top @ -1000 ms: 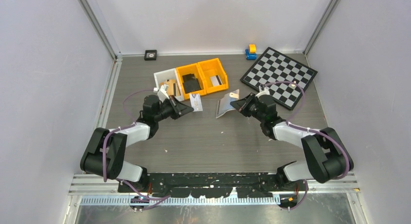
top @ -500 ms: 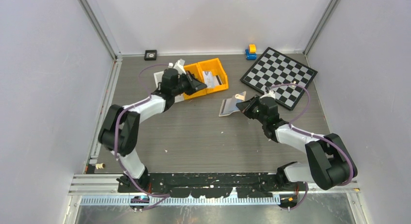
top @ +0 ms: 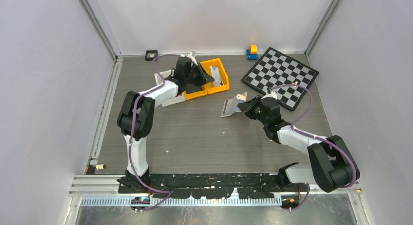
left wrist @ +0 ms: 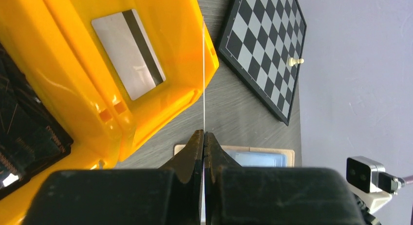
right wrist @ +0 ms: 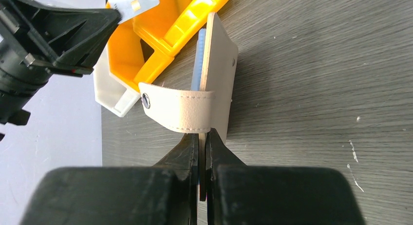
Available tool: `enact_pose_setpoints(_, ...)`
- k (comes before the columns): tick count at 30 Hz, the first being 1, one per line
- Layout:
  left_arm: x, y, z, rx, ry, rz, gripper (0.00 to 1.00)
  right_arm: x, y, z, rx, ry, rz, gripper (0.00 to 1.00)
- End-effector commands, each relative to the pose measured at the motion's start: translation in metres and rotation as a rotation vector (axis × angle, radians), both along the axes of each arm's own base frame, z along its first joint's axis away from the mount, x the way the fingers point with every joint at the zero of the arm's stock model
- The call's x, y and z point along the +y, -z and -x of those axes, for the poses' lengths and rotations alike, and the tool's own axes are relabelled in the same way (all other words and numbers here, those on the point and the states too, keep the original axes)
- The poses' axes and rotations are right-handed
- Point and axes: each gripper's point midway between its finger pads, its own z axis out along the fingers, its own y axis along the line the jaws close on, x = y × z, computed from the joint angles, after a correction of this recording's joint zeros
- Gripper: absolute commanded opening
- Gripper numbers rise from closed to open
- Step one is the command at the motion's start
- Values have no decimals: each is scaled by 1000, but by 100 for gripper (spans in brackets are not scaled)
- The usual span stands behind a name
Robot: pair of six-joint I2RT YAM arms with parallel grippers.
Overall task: Take the credit cards out of the card holder
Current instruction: Place the credit card in the storage box.
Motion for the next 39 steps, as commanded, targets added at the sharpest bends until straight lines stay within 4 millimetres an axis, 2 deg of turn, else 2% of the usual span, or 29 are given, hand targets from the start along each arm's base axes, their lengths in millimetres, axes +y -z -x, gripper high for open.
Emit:
enact_pose_setpoints(1,-6,-4,-19,-21,-7,-27,0,-1,-28,-7,-92,19,-31,0)
enact_pose_setpoints(10,-13,3,-42,-23,-2,-63,2,-2,-28,-7,-92,23,-29,0)
enact_pose_setpoints(12,-14,-1,-46,-37,2,-63,8,-2,-30,-7,-96,21,-31,0)
enact_pose_setpoints(16,-14,-4,-44,-30,13,-69,28,-2,-32,-6,-105,21,-28,0)
enact_pose_setpoints(18,-13,-16,-40,-45,24,-78,36,-3,-32,-6,-104,21,-25,0)
enact_pose_setpoints(21,-8,-35,-25,-73,39,-107,41,-2,-32,-6,-107,15,-23,1)
enact_pose_setpoints(27,22,-66,29,-143,18,-161,51,3,-30,-8,-108,-14,-22,0)
enact_pose_setpoints(28,29,-72,39,-157,8,-170,54,5,-30,-8,-106,-20,-22,1)
enact_pose_setpoints(30,44,-75,61,-171,-24,-198,69,11,-28,-8,-102,-54,-34,1)
enact_pose_setpoints(32,60,-77,83,-186,-65,-211,91,20,-26,-9,-93,-92,-49,1)
enact_pose_setpoints(33,66,-77,93,-196,-85,-199,99,22,-24,-10,-87,-101,-57,1)
enact_pose_setpoints(35,82,-78,108,-207,-157,-138,100,27,-25,-12,-88,-115,-83,1)
enact_pose_setpoints(37,102,-58,115,-136,-257,-66,100,27,-30,-11,-104,-95,-132,1)
enact_pose_setpoints(38,107,-56,117,-132,-277,-18,100,27,-35,-11,-117,-89,-149,1)
enact_pose_setpoints(39,109,-43,123,-116,-278,10,100,29,-44,-13,-131,-96,-152,1)
